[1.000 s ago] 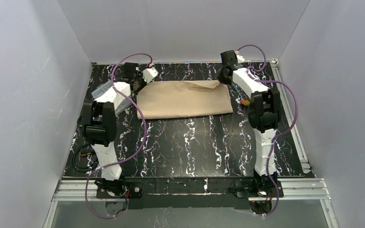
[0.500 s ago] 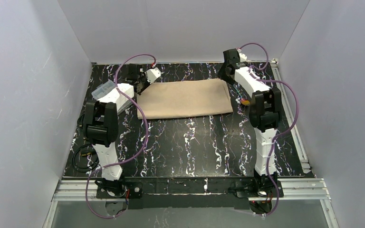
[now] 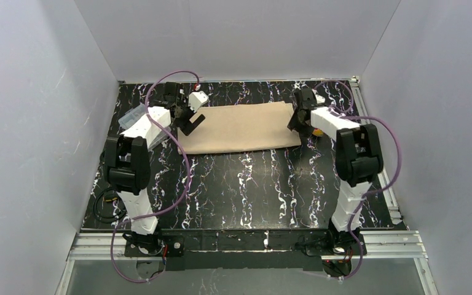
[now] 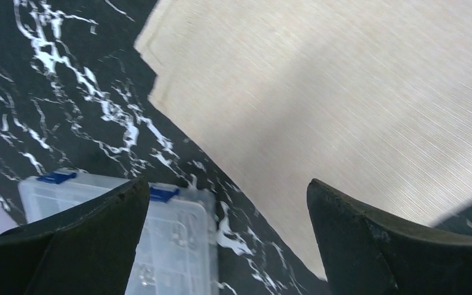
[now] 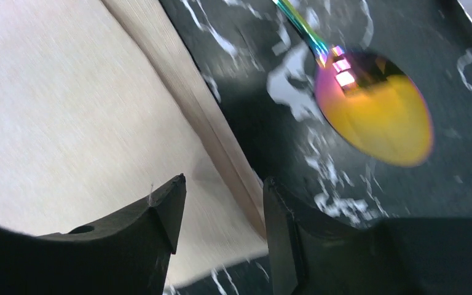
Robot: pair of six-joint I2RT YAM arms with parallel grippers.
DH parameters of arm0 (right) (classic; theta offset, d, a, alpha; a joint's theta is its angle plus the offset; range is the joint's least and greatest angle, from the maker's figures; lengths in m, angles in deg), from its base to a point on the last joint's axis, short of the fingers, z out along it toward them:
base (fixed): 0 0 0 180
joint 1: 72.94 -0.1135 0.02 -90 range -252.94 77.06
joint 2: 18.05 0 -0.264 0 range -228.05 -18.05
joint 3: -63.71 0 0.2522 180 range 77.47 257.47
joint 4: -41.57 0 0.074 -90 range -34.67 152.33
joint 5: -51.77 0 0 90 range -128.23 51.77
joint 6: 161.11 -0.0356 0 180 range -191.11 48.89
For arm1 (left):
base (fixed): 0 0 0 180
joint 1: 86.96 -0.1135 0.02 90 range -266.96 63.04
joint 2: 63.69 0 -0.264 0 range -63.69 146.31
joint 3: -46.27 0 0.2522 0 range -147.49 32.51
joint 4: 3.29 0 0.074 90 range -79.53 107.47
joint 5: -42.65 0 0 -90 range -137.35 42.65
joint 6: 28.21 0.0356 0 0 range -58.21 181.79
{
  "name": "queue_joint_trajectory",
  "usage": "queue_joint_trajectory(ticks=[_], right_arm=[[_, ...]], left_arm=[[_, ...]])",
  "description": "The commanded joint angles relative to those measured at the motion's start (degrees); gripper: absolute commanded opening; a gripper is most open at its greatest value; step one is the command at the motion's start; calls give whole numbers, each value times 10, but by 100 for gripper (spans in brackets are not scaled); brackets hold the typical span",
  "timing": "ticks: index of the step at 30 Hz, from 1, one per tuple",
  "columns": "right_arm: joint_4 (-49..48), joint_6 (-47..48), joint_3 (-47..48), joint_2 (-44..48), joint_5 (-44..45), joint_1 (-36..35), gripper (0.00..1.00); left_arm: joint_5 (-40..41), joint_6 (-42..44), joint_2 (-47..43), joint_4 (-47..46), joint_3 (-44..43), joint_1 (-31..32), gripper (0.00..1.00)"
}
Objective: Fold the napkin into a case and place the utensils inside
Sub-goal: Move the rectangle-folded napkin to the center of the board.
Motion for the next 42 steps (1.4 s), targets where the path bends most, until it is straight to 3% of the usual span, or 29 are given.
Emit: queue_joint_trajectory(ticks=[1,9,13,18,25,32,38,42], right_arm=[[-60,16,-90,110,-7,3,56],[-110,20,-175,166,-73,22,52],[-117,25,-168,150,-111,42,52],[-144,44,-142,112,-236,79,52],[-141,46,-144,88,-297,96,47],[-142,42,-160,104,-299,101,25],[-122,38,-167,112,-276,106,2],[-116,37,-184,130,-252,109,1]], left_arm=[[-63,-20,-76,108,10,1,98],[-55,-21,-128,132,60,-1,94],[-68,-74,-129,189,36,-15,98],[-112,-139,-128,256,23,-40,98],[-88,-165,-135,242,52,-48,88],[-96,-198,-114,247,50,-64,72],[-105,-204,-102,249,55,-67,68],[-107,-205,-89,248,56,-67,67]])
